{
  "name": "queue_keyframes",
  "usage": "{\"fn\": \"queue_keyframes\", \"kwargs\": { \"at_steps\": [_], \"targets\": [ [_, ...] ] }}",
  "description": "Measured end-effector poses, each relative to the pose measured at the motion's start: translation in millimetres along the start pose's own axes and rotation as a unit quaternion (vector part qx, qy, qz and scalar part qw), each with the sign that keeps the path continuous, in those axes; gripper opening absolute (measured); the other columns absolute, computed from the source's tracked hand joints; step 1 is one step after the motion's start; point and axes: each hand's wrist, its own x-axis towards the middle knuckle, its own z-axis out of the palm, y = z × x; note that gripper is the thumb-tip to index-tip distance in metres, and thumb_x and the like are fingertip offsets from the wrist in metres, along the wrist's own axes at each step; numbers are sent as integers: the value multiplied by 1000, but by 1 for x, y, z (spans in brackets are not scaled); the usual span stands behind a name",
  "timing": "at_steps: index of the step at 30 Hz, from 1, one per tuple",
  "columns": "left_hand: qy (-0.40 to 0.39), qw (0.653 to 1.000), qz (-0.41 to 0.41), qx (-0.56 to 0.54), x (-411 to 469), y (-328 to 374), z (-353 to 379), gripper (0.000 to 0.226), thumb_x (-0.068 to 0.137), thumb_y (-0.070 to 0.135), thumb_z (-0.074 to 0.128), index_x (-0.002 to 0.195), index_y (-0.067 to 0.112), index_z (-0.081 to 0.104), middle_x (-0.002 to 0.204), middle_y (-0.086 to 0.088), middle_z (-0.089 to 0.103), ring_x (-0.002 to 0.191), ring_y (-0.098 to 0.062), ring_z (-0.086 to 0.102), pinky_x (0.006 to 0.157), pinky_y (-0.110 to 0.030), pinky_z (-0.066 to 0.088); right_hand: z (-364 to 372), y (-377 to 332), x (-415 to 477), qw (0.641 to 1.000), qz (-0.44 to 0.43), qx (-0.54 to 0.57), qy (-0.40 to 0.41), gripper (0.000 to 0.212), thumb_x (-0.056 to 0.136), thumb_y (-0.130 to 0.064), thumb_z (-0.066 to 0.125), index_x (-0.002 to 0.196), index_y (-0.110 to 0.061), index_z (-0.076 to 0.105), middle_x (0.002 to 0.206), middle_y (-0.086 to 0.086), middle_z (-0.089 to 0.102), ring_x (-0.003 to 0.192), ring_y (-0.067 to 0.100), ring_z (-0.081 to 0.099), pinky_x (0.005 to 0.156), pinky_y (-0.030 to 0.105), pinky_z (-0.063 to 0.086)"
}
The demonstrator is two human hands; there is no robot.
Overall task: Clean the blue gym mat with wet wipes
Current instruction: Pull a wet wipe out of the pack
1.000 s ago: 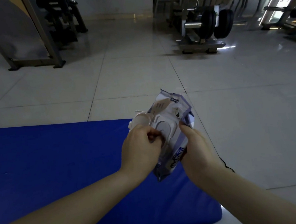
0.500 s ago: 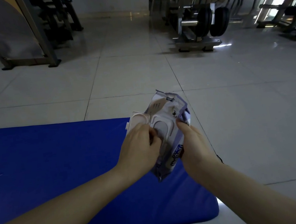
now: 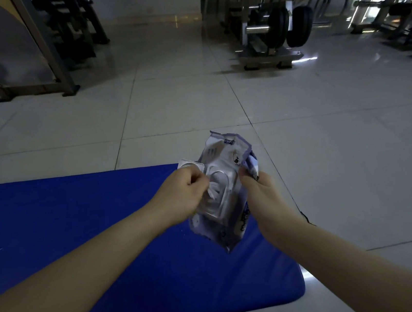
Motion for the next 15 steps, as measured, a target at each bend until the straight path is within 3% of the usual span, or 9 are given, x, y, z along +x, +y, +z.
{"fn": "queue_keyframes", "kwargs": {
  "at_steps": [3,5,7,11,13,15],
  "targets": [
    [-45,998,24,27,-1,2,-15,20,100,24,54,87,13,63,87,-13,67,70,-20,56,64,-30,45,0,1,-1,1000,-5,-22,3,31,106,-29,43,100,-6,63,103,19,71,106,41,65,96,59,53],
    [-73,996,41,29,-3,2,-21,17,99,25,56,84,22,63,76,3,67,64,-7,58,58,-18,45,-1,2,0,1000,-4,-26,8,32,105,-27,43,104,-1,61,107,24,67,109,46,60,95,60,50],
    [-52,997,50,-3,-3,1,-22,18,101,23,56,85,22,62,70,10,66,60,3,57,55,-12,43,0,2,1,1000,-1,-29,11,35,106,-30,43,106,0,61,107,26,65,109,47,59,95,60,50],
    [-46,983,1,-178,-2,5,-26,20,102,13,49,86,12,61,70,0,67,66,-5,60,58,-18,44,-1,3,6,999,9,-39,16,35,108,-33,41,107,-6,63,109,25,66,106,45,62,95,59,51],
    [-72,960,9,-271,0,10,-33,22,103,11,47,86,9,61,73,-2,65,69,-9,59,60,-21,45,-2,7,10,998,15,-56,12,30,106,-24,41,106,-3,63,108,28,64,92,44,65,83,54,56],
    [-64,940,30,-334,2,12,-39,22,104,10,46,87,9,60,78,-2,64,76,-14,60,71,-28,48,-3,13,12,997,27,-73,7,28,102,-18,41,104,0,62,106,29,64,80,31,60,72,43,50]
  ]
}}
